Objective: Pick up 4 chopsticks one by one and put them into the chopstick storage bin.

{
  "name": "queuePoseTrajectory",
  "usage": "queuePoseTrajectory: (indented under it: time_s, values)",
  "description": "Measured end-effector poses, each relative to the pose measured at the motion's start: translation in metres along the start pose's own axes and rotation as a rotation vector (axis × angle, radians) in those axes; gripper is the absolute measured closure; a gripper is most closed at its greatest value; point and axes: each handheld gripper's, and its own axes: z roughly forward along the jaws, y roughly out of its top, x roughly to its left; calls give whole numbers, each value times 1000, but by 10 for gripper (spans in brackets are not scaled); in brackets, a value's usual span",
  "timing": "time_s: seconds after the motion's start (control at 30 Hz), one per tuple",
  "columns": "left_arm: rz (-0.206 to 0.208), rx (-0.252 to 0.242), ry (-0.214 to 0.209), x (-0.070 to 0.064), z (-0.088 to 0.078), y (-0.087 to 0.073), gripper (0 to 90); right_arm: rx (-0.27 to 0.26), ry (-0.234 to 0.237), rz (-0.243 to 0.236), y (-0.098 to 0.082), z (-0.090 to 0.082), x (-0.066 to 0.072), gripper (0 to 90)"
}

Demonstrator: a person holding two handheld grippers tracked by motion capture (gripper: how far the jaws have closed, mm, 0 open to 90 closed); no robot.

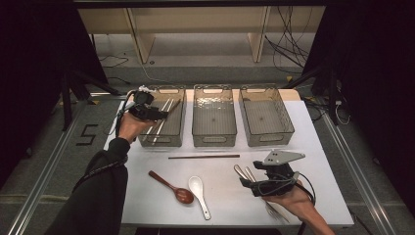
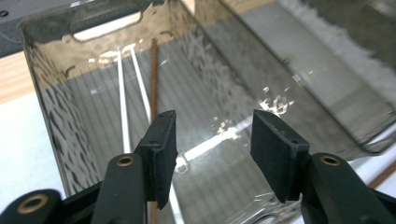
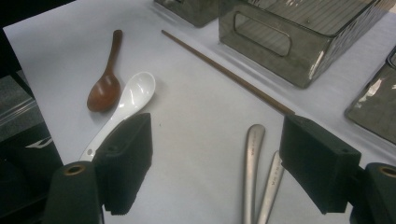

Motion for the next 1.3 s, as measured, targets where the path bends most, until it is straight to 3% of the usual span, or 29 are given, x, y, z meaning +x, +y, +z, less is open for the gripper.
queuePoseTrajectory:
  time_s: [0.17, 0.3, 0.5, 0.73, 0.9, 1.1, 1.3]
  values:
    - [15, -20, -50, -9, -11, -4, 413, 1, 2, 0, 0, 0, 0, 266]
    - [25, 4, -149, -20, -16, -10, 351, 2, 3, 0, 0, 0, 0, 266]
    - [122, 19, -228, -49, -20, -20, 284, 0, 8, 2, 0, 1, 1, 266]
    - [224, 65, -262, -72, -15, -26, 254, -13, 9, -2, 1, -1, 3, 266]
    - [261, 88, -290, -82, -12, -30, 237, -18, 9, 0, 0, -2, 2, 265]
    - [351, 165, -291, -93, -2, -37, 237, -18, 9, -1, 1, -2, 2, 265]
    - [375, 207, -294, -99, 7, -42, 259, -14, 13, -3, 0, -2, 3, 265]
